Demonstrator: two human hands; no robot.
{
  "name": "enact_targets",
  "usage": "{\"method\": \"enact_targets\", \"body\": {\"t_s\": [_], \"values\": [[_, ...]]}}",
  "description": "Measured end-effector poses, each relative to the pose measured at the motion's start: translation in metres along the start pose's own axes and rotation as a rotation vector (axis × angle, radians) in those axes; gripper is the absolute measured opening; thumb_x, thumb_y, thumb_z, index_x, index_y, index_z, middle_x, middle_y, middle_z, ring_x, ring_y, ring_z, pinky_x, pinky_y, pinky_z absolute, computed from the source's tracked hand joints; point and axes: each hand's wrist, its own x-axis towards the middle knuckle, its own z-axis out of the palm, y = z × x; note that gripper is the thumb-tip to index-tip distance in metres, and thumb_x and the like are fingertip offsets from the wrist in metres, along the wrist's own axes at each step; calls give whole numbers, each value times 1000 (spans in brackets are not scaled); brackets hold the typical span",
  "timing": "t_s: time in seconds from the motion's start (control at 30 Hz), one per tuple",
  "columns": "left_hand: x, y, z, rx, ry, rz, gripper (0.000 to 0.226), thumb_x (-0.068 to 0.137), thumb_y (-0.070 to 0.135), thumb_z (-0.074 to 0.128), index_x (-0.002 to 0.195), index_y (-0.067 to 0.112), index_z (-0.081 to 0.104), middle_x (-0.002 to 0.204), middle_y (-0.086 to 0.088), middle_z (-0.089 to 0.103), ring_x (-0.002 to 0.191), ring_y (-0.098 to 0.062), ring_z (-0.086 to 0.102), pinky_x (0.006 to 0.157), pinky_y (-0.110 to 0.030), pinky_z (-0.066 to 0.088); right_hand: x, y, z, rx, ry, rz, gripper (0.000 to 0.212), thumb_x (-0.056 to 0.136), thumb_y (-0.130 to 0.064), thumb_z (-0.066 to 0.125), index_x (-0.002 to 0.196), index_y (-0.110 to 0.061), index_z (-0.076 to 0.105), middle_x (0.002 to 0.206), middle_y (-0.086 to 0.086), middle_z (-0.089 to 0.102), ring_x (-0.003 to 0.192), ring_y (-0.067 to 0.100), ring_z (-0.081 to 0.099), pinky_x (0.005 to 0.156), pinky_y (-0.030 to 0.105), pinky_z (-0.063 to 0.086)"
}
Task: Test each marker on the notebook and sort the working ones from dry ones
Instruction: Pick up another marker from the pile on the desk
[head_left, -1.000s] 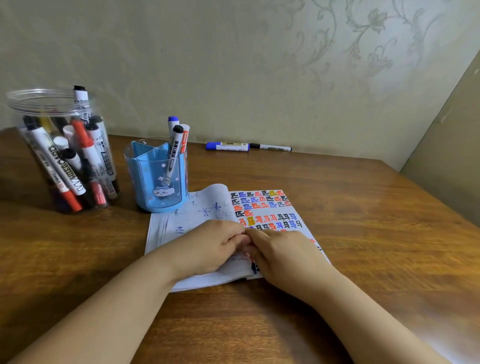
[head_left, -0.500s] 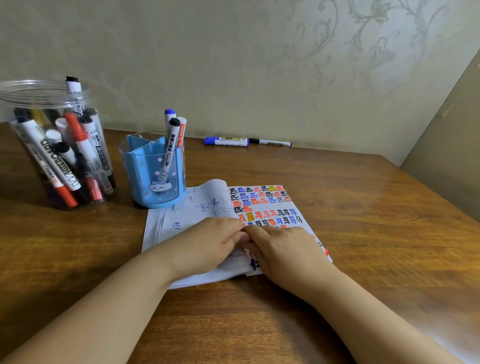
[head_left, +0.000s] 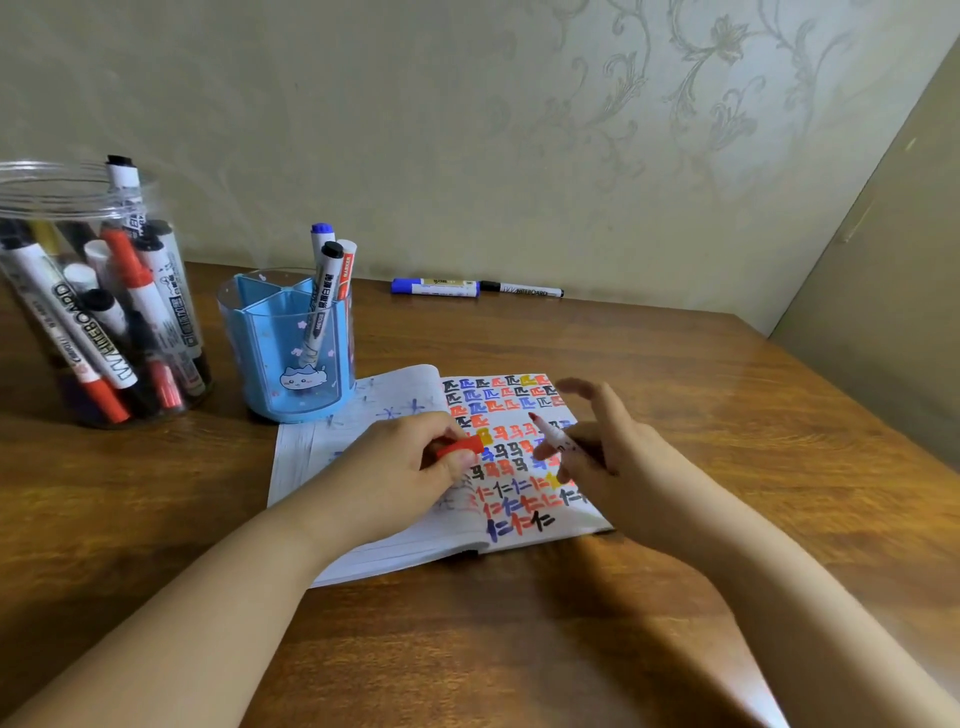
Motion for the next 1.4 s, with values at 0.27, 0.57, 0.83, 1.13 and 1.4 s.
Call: {"method": "enact_targets", "body": {"t_s": [0.27,0.57,0.83,1.13,1.4], "values": [[-5,8,4,-12,36,23,21,89,38,52,110,32,55,98,20,51,83,7,49,65,-3,38,-16,9,-1,1032,77,206,24,95,-4,44,95,-6,68,93,15,72,72,19,67,65,24,56],[-6,10,10,65,28,144,17,84,43,57,101,41,58,97,25,50,88,10,48,65,-3,38,-22,23,16,890,103,98,25,83,-46,56,76,-22,57,62,10,62,50,17,51,49,23,41],[-5,7,12,53,23,140,26,79,41,64,105,34,61,92,24,50,85,5,50,66,-7,38,-20,19,20,497,166,168,26,90,-20,57,66,-13,53,49,-5,56,47,3,49,45,14,36],[-5,4,13,29,12,141,17,79,40,65,94,34,61,86,22,52,82,10,48,61,-6,37,-19,24,24,384,198,142,28,87,-16,62,65,-13,46,72,5,66,65,8,64,44,14,37],[-4,4,13,25,4,157,17,80,37,65,95,32,62,84,23,50,80,16,45,63,-2,36,-18,27,26,359,138,149,27,86,-20,63,68,-9,47,83,16,67,78,31,64,50,31,43]]}}
